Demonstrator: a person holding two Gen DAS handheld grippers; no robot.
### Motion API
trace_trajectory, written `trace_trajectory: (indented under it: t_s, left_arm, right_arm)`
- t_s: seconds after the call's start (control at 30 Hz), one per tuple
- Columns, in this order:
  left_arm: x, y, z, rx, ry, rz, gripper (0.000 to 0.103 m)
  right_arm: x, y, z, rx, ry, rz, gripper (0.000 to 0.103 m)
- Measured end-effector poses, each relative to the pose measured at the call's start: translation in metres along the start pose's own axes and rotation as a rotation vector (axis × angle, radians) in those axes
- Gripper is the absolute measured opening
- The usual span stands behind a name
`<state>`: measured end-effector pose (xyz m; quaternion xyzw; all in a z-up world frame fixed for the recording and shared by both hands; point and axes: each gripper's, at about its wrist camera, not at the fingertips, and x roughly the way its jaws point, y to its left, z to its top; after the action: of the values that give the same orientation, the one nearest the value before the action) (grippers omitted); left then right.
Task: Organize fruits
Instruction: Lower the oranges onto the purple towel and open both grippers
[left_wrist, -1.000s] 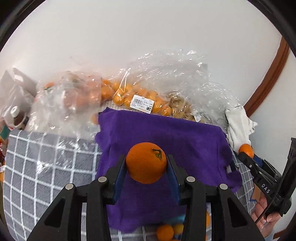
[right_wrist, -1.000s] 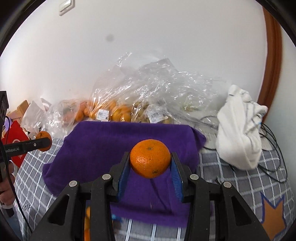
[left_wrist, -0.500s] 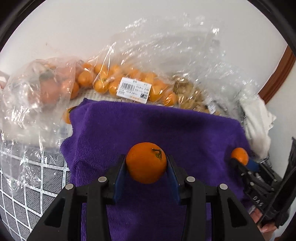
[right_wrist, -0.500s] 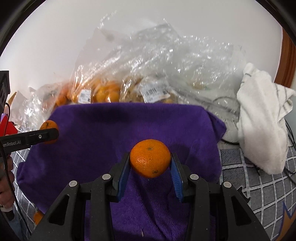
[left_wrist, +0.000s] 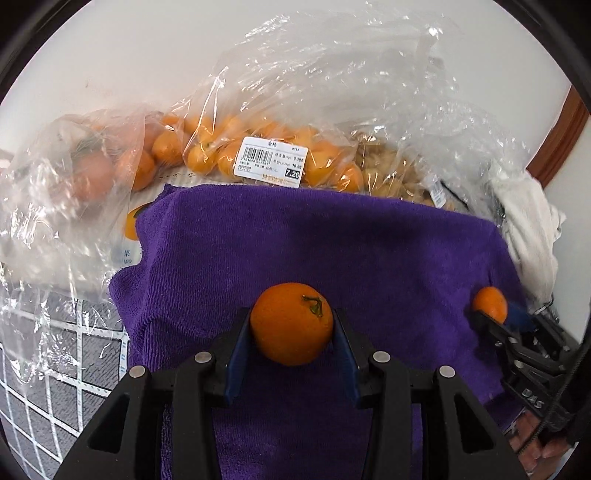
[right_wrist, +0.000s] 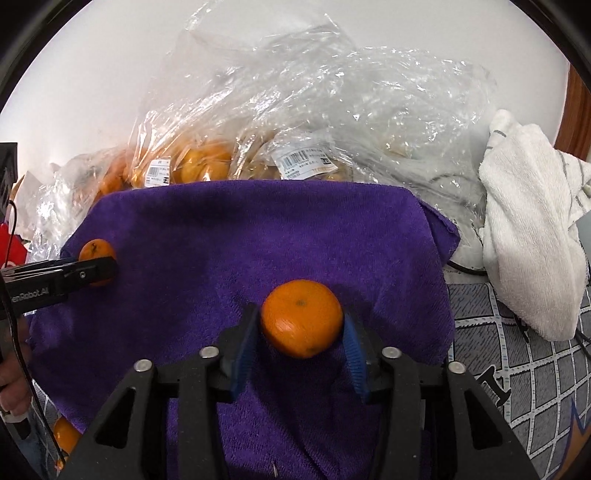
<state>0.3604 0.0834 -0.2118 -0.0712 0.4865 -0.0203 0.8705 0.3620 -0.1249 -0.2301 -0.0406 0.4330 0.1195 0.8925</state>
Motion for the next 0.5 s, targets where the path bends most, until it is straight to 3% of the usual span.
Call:
trace_trajectory:
  t_s: [0.13, 0.27, 0.3, 0.5]
  left_arm:
    - [-0.003, -0.006, 0.001, 0.019, 0.006, 0.029, 0.049]
    - [-0.029, -0.010, -0.001, 0.025, -0.032, 0.026, 0.057]
    - [-0.038, -0.010, -0.003, 0.021, -0.043, 0.020, 0.062]
    - [-0.090, -0.010, -0.026, 0.005, -0.115, 0.011, 0.063]
  right_arm:
    - [-0.019, 0.001, 0.001, 0.008, -0.021, -0.012, 0.062]
    - [-0.053, 0.000, -0.003, 0.019, -0.028, -0.015, 0.080]
    - [-0.062, 0.001, -0.004, 0.013, -0.026, -0.032, 0.086]
    - [-0.110, 0.001, -0.022, 0.024, -0.016, -0.185, 0.089]
